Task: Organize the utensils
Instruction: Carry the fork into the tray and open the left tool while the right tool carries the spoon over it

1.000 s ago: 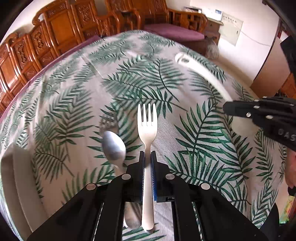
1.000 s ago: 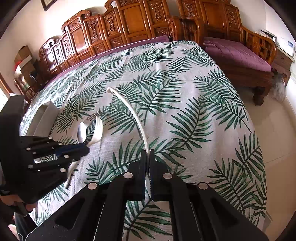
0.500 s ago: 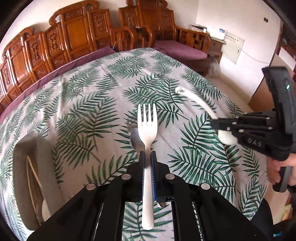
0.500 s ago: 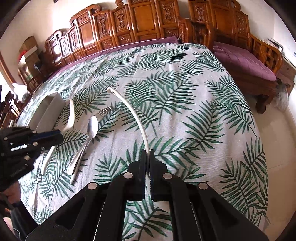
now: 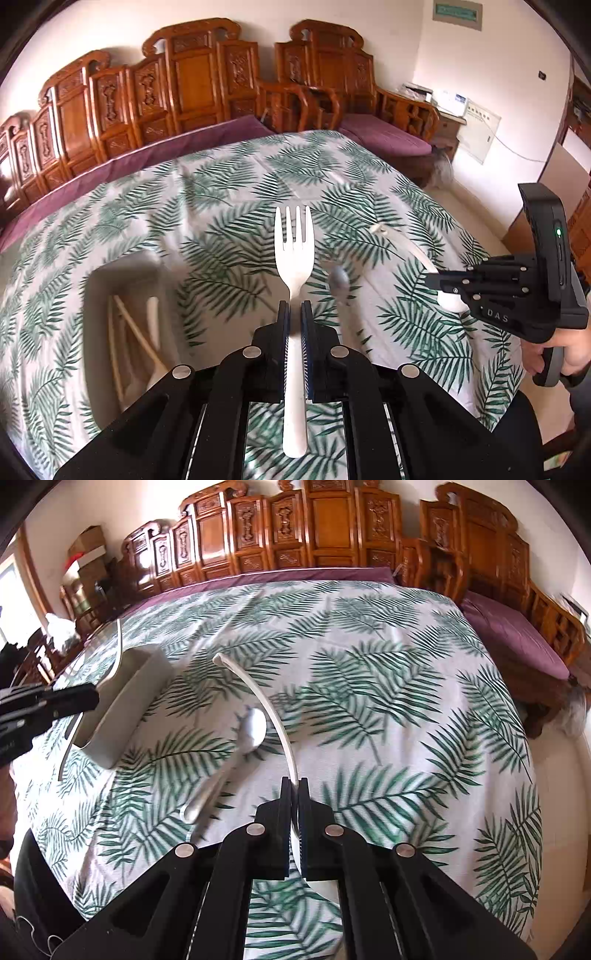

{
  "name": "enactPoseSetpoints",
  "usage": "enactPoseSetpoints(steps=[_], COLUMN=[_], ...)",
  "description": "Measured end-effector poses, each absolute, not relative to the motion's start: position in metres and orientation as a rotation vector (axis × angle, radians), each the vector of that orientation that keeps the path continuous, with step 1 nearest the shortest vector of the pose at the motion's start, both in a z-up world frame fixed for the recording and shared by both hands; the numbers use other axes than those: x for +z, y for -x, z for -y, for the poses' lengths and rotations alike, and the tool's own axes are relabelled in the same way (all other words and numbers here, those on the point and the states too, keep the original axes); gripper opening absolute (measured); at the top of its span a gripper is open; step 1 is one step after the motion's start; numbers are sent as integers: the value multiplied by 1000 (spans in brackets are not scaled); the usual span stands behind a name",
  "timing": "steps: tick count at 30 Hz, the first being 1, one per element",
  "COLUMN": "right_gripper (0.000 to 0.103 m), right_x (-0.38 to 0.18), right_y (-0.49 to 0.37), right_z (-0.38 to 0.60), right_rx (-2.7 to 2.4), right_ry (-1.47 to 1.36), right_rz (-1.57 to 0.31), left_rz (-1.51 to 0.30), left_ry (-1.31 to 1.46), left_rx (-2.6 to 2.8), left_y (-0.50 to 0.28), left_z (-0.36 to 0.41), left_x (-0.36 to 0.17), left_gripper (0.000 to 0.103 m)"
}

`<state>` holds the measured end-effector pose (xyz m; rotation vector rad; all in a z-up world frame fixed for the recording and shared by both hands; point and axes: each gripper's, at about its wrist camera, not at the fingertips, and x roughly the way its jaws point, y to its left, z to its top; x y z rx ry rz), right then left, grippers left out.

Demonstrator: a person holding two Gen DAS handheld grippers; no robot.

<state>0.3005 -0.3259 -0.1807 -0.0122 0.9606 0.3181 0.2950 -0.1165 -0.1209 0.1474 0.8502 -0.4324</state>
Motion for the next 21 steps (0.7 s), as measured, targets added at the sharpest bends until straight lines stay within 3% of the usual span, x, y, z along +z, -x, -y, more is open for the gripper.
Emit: enactPoseSetpoints(steps=[21], right_gripper=[4], right_x=[-140], right_y=[-312], right_z=[212], right_rx=[468], right_ry=[33], right_rz=[-909], left_rz=[-815], left_ry=[-68], left_rx=[-262], left_y=[-310], left_z=[7], left_x=[-112], left_gripper=[6])
